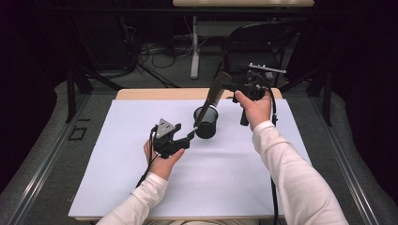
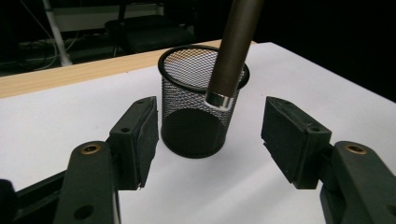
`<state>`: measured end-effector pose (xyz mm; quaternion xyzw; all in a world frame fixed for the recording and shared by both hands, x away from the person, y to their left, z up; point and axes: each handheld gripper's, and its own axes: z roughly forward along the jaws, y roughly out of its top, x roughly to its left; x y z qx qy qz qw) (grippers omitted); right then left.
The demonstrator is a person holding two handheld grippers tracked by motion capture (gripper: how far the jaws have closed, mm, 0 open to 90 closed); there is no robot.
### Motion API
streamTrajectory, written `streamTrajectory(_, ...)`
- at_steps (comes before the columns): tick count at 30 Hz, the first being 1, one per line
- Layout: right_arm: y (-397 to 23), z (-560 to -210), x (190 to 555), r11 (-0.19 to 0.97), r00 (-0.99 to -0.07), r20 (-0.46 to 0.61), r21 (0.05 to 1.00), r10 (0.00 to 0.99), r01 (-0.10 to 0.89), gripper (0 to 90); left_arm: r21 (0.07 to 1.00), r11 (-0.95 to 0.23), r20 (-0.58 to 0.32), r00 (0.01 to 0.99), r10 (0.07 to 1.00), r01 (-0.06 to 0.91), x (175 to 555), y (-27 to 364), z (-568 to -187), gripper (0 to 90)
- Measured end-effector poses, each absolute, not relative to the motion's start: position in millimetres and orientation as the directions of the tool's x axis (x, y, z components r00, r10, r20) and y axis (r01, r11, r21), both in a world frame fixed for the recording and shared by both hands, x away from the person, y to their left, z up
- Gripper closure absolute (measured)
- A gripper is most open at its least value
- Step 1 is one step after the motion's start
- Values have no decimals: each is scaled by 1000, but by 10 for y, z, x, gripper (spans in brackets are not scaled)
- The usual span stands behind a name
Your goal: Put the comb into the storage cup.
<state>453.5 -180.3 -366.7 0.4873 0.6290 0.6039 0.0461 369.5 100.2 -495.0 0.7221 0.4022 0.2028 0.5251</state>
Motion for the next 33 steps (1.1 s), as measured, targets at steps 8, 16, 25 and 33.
streamTrajectory(8,-1808,-3606,4557,-213,-512,517,816,687,537,877,923,-177,-57,574,817,343,3704,1008,-4942,360)
streamTrajectory(16,-1870,-3584,4612,-235,-482,508,822,714,518,877,925,-179,-44,560,827,336,3719,1045,-4928,350)
streamTrajectory(25,-1959,-3600,4679,-260,-439,496,830,749,494,877,914,-163,-86,569,818,371,3739,1071,-4935,349)
streamTrajectory(33,-1980,-3636,4718,-259,-414,484,832,771,490,877,908,-154,-107,572,813,389,3759,1087,-4941,265)
